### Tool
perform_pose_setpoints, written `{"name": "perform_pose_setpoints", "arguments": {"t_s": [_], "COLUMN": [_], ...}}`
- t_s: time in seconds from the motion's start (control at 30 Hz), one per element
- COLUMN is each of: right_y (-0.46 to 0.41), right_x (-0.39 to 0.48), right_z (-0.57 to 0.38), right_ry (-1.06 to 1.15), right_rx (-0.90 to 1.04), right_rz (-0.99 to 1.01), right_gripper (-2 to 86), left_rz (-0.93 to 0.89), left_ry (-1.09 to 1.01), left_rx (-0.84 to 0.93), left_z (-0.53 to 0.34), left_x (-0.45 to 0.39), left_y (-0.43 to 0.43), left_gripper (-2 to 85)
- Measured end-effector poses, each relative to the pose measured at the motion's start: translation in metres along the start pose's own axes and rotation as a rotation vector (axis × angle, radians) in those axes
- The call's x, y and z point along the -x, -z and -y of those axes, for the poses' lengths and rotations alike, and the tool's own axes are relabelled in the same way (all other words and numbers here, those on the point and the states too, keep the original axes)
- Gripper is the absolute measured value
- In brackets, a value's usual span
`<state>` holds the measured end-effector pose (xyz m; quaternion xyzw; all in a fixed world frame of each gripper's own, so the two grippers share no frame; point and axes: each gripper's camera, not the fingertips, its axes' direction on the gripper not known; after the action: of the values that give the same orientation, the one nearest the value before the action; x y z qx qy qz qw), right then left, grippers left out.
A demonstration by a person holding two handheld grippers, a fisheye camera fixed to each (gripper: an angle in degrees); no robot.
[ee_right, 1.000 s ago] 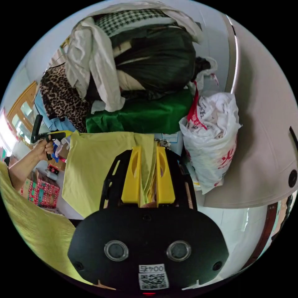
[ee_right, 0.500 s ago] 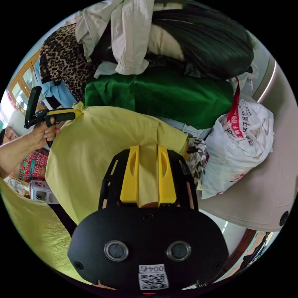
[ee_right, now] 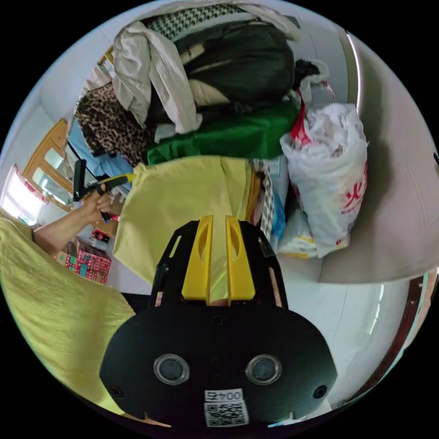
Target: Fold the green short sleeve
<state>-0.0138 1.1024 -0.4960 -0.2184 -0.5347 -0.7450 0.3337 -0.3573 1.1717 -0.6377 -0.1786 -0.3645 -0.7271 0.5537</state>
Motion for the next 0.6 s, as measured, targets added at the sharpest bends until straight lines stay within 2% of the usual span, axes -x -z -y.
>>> {"name": "perform_pose_setpoints", "arguments": {"t_s": [0.07,0.13,0.2,0.27,0.43,0.6], "right_y": [-0.018,-0.024,-0.005,0.025,0.007,-0.014], "right_x": [0.01,0.02,0.04,0.074,0.117,0.136], "right_z": [-0.015,-0.019,-0.016,-0.021,-0.054,-0.071], "right_ry": [-0.03,-0.062,-0.089,-0.071,-0.045,-0.075], "right_rx": [0.13,0.176,0.149,0.099,0.225,0.286], "right_rz": [-0.063,-0.123,-0.197,-0.284,-0.343,-0.413], "right_gripper": [4.9,3.7,1.2,0.0,-0.6,-0.7], "left_rz": [-0.015,0.025,0.054,0.085,0.153,0.189], "left_ry": [0.02,0.042,-0.001,-0.089,-0.216,-0.326], "left_rx": [0.083,0.064,-0.014,-0.013,0.163,0.127], "left_z": [0.002,0.01,0.021,0.028,0.021,0.033], "left_x": [0.0,-0.011,-0.037,-0.074,-0.107,-0.126], "left_y": [-0.018,-0.01,0.015,0.023,-0.048,-0.07], "left_gripper": [0.4,0.3,0.3,0.3,0.3,0.4]}}
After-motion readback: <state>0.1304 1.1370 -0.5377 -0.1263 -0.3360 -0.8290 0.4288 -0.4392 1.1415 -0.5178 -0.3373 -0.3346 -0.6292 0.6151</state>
